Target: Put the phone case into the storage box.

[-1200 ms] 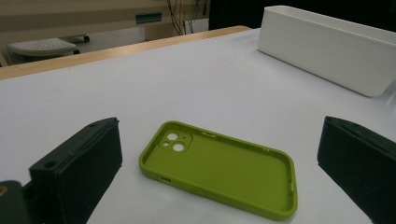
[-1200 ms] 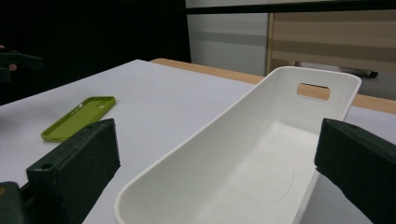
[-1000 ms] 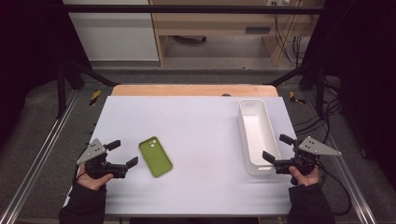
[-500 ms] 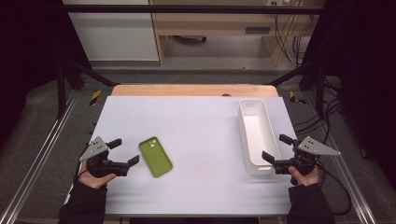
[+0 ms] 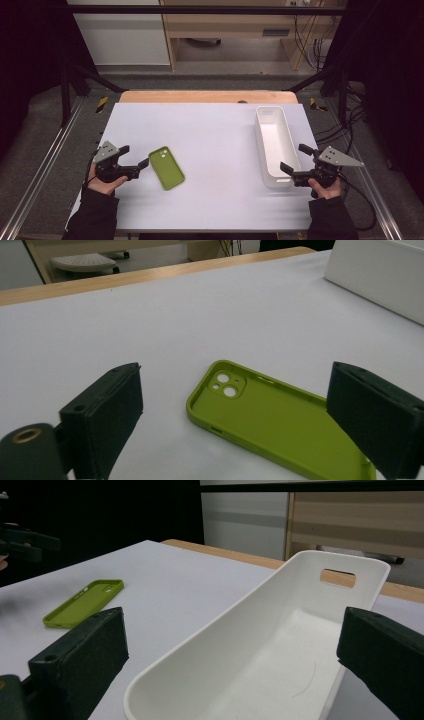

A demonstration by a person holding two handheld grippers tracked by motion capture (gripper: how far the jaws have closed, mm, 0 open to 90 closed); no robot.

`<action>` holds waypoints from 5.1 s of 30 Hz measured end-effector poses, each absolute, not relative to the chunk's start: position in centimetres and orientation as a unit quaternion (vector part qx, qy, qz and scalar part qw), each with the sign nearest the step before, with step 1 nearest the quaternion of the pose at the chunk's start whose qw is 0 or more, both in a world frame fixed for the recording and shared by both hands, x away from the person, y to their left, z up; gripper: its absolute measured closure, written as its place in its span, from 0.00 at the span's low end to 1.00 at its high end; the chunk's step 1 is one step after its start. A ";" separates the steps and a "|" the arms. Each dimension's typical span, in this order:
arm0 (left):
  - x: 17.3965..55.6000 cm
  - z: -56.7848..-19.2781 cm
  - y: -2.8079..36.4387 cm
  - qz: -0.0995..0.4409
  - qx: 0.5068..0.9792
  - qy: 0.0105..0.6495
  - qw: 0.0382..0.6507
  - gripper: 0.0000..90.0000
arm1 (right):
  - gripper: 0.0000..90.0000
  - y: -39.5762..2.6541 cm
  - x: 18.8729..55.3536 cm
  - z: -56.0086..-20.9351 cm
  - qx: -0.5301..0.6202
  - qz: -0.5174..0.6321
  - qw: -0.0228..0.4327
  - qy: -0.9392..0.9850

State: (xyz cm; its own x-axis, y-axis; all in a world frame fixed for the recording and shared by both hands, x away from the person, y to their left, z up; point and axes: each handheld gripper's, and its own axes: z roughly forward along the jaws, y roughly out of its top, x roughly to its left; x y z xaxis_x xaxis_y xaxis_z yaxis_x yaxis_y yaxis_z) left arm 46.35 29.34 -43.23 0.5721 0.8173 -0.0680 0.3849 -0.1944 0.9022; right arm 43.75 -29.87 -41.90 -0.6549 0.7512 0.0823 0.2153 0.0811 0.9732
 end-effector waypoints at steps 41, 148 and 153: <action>48.6 -46.8 27.3 0.208 0.777 0.469 0.366 1.00 | 0.01 -29.9 43.8 -41.9 0.346 0.579 0.230 0.702; 53.2 -47.7 18.2 0.197 0.806 0.424 0.362 1.00 | 0.01 -29.8 43.8 -41.9 0.342 0.579 0.230 0.704; 53.2 -47.7 18.2 0.195 0.807 0.423 0.364 1.00 | 0.01 -29.8 43.8 -41.9 0.342 0.579 0.229 0.704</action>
State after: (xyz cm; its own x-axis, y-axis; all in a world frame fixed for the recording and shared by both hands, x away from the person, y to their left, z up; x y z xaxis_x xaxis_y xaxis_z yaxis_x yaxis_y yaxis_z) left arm 53.18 18.15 -47.66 0.5666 0.8240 0.0070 0.5393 -0.3772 0.7529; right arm 43.85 -29.82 -41.95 -0.6605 0.7472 0.0738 0.2164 0.0954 0.9716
